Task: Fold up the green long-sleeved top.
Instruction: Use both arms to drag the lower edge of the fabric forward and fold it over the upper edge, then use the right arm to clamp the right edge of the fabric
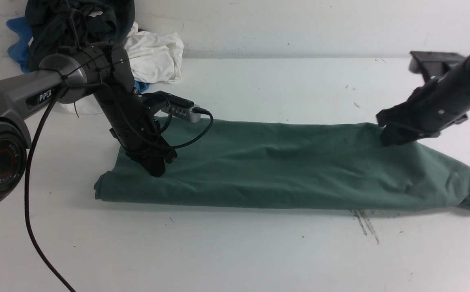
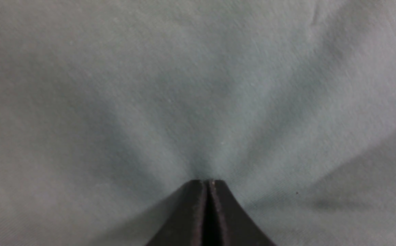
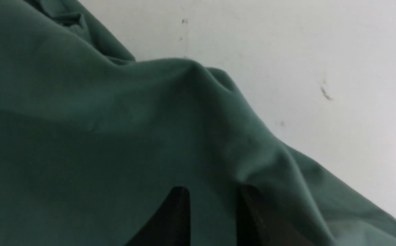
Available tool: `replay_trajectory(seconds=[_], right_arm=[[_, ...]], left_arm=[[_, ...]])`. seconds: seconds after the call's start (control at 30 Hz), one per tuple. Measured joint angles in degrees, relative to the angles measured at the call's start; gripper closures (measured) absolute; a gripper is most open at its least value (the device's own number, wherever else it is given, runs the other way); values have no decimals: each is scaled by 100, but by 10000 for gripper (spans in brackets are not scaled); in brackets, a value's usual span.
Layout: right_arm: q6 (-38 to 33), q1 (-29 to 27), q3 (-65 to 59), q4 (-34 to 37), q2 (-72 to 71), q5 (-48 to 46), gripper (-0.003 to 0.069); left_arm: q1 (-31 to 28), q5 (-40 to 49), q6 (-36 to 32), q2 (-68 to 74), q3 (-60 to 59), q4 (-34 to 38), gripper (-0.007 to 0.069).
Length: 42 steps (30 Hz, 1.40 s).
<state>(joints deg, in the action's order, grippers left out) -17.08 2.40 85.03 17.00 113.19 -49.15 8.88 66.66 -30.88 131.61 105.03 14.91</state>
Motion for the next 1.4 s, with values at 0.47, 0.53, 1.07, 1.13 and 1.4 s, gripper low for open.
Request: replay_trajectory(seconds=[0.47, 0.53, 1.07, 1.13, 1.4], right_arm=[[628, -321, 150, 68, 763, 248, 569], [577, -321, 163, -20, 687, 208, 570], [1053, -1427, -1510, -1173, -1660, -330, 508], [1055, -1709, -1812, -1000, -1525, -129, 435], [756, -2039, -1923, -305, -701, 454, 125]], left_arm=[[-6, 0, 0, 0, 0, 13, 632], [-6, 0, 0, 0, 0, 13, 632], [-6, 10, -12, -55, -47, 45, 632], [-20, 20, -98, -55, -47, 121, 632], [-57, 50, -167, -55, -52, 239, 632]])
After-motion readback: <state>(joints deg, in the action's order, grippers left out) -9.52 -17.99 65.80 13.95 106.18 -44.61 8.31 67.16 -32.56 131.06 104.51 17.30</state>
